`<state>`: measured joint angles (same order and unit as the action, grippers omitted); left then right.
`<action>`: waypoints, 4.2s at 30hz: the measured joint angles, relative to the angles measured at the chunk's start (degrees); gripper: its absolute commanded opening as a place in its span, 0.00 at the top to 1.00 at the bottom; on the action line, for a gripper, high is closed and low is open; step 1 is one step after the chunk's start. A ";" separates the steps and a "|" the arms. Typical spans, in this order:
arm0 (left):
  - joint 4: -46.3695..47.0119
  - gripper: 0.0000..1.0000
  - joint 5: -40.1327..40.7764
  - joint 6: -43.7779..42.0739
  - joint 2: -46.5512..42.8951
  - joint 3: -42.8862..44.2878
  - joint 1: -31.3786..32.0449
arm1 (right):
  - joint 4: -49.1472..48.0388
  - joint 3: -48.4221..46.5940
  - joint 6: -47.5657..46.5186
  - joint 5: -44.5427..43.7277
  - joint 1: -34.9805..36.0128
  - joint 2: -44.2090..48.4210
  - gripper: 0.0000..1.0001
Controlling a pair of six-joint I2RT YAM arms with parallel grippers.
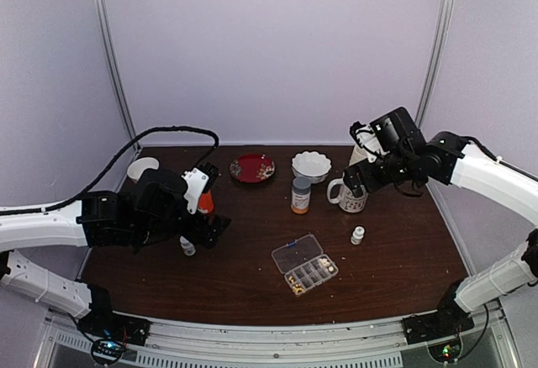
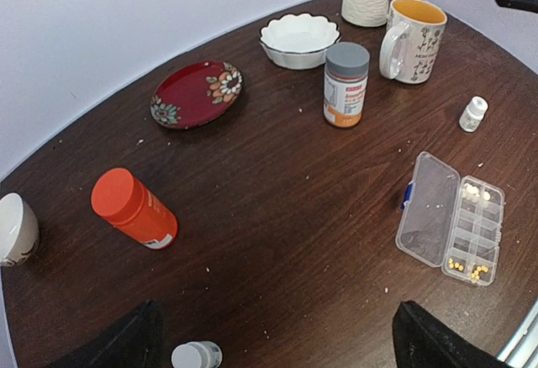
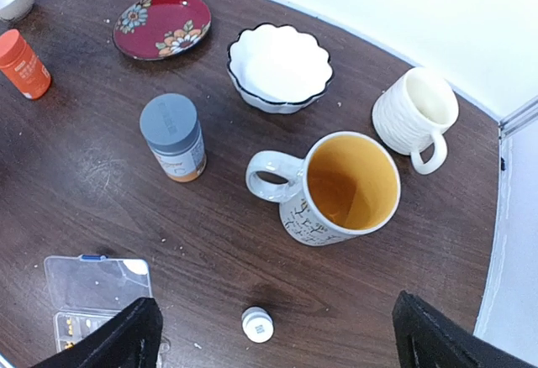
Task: Sort the pills into containers
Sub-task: Place the pill bottle at the center of the board, then pick up the pill bottle from the center of the board.
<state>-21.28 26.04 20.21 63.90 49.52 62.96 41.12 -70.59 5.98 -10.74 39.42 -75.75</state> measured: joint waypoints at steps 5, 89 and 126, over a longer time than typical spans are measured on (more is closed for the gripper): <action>-2.40 0.03 0.81 4.22 0.15 0.00 -0.72 | -3.28 1.73 1.84 -0.72 -0.11 1.20 0.00; -5.05 0.07 -4.02 11.39 3.58 -1.01 -7.48 | 5.60 -36.63 10.10 -0.63 2.34 -45.77 0.22; -4.24 0.07 -5.49 11.13 5.53 -0.61 -7.91 | 6.10 -35.06 10.32 -0.39 1.57 -45.99 0.35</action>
<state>-25.52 20.56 31.33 69.43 48.90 55.05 47.22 -105.65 16.29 -11.14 40.99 -121.73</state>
